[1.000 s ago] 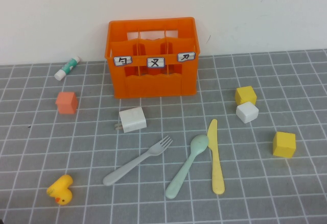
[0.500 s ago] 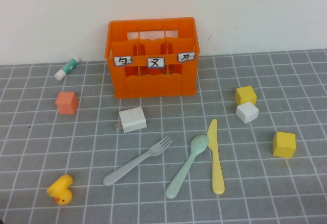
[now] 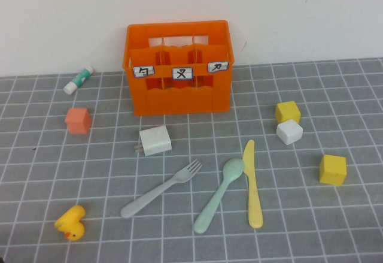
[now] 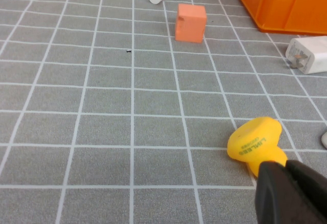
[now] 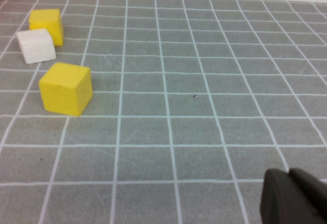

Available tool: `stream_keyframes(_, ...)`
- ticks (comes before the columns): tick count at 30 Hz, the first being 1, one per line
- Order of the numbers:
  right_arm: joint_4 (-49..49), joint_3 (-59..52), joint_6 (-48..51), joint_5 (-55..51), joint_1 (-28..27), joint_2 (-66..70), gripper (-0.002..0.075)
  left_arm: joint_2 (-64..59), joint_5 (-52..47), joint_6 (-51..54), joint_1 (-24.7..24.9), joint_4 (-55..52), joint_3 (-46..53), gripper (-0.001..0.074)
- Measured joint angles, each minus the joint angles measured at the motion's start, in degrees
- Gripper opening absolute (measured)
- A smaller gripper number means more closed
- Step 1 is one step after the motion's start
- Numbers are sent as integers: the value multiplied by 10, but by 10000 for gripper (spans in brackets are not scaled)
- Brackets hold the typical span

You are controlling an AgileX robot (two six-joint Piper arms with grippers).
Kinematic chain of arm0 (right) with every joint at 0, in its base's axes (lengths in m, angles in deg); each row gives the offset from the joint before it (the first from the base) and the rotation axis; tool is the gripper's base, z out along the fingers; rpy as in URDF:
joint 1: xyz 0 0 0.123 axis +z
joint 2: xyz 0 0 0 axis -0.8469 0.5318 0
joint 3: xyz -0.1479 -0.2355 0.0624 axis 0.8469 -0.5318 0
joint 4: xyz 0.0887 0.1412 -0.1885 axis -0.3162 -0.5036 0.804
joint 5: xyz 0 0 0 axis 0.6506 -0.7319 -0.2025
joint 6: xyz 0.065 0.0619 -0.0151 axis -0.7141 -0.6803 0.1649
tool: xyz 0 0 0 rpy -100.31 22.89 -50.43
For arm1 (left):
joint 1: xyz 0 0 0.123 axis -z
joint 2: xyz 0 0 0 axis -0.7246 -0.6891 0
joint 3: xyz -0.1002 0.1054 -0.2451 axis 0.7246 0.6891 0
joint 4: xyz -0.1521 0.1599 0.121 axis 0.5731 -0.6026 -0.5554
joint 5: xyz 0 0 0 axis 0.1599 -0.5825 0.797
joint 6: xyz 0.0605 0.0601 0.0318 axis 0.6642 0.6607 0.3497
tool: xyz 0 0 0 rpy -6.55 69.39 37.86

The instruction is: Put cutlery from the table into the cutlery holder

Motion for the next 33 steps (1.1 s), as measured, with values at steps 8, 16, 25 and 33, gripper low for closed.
stream_keyframes(8, 0, 0, 0, 0, 0, 0, -3, 0, 0, 0, 0, 0, 0, -1)
stream_keyframes(16, 0, 0, 0, 4, 0, 0, -3, 0, 6, 0, 0, 0, 0, -1)
stream_keyframes(25, 1, -1, 0, 195, 0, 0, -3, 0, 219, 0, 0, 0, 4, -1)
stream_keyframes(33, 2, -1, 0, 485, 0, 0, -3, 0, 492, 0, 0, 0, 4, -1)
